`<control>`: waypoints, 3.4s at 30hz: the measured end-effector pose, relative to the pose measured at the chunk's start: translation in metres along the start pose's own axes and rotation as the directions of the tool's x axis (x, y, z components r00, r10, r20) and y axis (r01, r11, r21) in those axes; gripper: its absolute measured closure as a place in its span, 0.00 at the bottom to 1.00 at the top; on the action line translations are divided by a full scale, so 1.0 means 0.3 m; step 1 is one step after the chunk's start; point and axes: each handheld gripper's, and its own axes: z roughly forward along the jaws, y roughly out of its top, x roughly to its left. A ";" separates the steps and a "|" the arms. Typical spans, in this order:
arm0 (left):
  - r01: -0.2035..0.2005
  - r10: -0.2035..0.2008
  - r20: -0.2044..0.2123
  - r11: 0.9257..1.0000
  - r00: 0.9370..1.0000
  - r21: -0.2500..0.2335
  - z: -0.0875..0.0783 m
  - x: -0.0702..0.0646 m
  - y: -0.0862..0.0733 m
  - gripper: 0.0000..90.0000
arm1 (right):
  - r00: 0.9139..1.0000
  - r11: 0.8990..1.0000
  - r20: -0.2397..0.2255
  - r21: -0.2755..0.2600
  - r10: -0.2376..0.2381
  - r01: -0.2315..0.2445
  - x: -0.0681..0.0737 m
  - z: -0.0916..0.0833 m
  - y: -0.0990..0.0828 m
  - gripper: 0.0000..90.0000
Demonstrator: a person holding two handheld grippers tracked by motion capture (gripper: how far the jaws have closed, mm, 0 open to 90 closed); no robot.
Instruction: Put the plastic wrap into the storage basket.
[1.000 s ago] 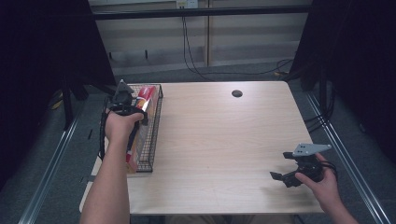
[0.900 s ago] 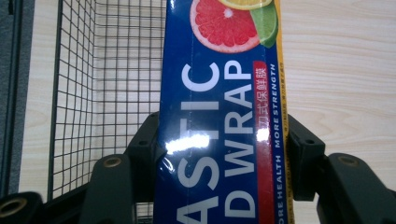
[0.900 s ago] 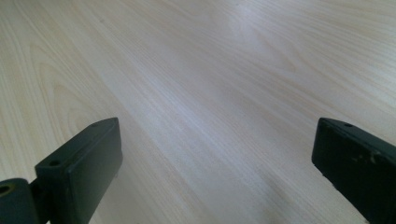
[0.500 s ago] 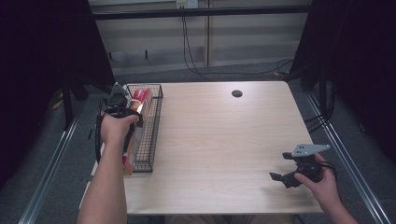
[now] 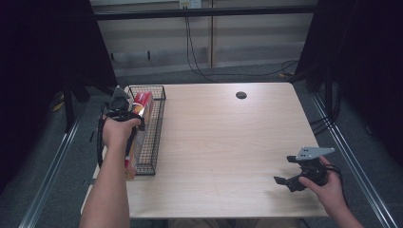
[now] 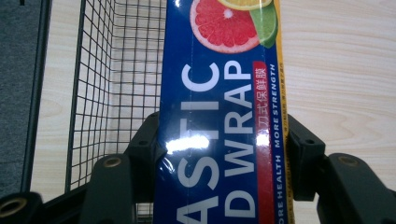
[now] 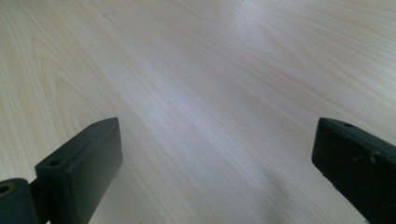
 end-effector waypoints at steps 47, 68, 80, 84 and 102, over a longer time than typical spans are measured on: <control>0.022 -0.022 -0.001 1.000 1.000 0.020 0.126 0.034 0.024 0.48 | 1.000 1.000 0.004 0.008 0.003 -0.003 -0.004 0.000 -0.004 0.02; 0.022 -0.022 -0.008 0.999 1.000 0.025 0.164 0.041 0.041 0.47 | 1.000 1.000 0.002 0.008 0.001 -0.001 -0.006 0.003 -0.005 0.02; 0.006 -0.006 -0.019 0.999 1.000 0.038 0.186 0.044 0.049 0.47 | 1.000 1.000 0.000 0.012 -0.003 0.003 -0.005 0.008 -0.004 0.02; 0.012 -0.012 -0.018 0.999 1.000 0.039 0.194 0.043 0.050 0.47 | 1.000 1.000 -0.001 0.004 -0.002 0.002 -0.006 0.010 0.007 0.02; 0.005 -0.003 -0.024 0.996 1.000 0.088 0.221 0.036 0.056 0.46 | 1.000 1.000 -0.009 -0.001 -0.012 0.012 -0.007 0.019 0.020 0.02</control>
